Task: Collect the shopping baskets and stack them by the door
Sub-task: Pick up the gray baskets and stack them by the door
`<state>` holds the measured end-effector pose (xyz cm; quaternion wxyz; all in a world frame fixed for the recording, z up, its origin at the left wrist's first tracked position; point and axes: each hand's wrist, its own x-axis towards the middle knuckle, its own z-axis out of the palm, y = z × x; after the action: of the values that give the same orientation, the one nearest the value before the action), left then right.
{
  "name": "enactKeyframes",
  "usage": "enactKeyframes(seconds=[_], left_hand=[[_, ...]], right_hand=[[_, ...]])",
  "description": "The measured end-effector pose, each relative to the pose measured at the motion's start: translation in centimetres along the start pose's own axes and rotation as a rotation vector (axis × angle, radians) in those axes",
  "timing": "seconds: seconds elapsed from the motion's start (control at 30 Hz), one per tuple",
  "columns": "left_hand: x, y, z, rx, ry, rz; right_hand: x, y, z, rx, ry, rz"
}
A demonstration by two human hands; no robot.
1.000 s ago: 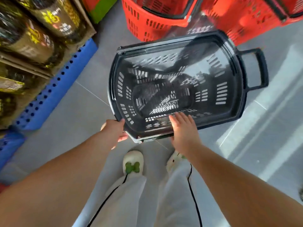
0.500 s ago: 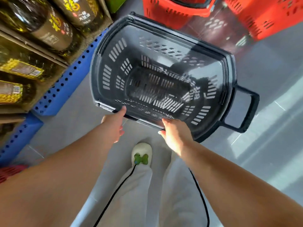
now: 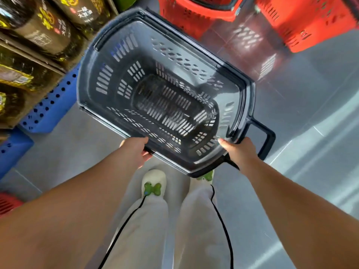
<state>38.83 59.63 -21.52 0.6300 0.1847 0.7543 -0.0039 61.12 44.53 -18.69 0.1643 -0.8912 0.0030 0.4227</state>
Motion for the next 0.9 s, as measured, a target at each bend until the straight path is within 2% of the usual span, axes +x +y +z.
enactKeyframes(seconds=[0.13,0.23,0.37,0.5,0.77,0.9], left_hand=[[-1.3,1.9,-0.4,-0.099,-0.011,0.005],[-3.6,5.2,-1.4,-0.32,-0.045,0.015],[-9.0,8.2,-3.1,-0.263,-0.027,0.051],[-16.2,8.0,-6.7,-0.244,-0.006,0.066],[-29.4,8.5,-14.6,-0.355,-0.053,0.119],[-32.8,10.2,-17.6,-0.421,-0.057,0.19]], right_hand=[[0.0,-0.8,0.0,0.064,-0.018,-0.002],[-1.9,-2.3,-0.4,0.099,0.008,0.01],[-6.6,-4.8,-3.0,0.139,-0.035,0.071],[-13.1,-6.6,-6.7,0.19,-0.108,0.125],[-24.5,-11.9,-12.2,0.089,-0.177,-0.106],[-27.9,-15.6,-13.4,0.172,-0.262,-0.154]])
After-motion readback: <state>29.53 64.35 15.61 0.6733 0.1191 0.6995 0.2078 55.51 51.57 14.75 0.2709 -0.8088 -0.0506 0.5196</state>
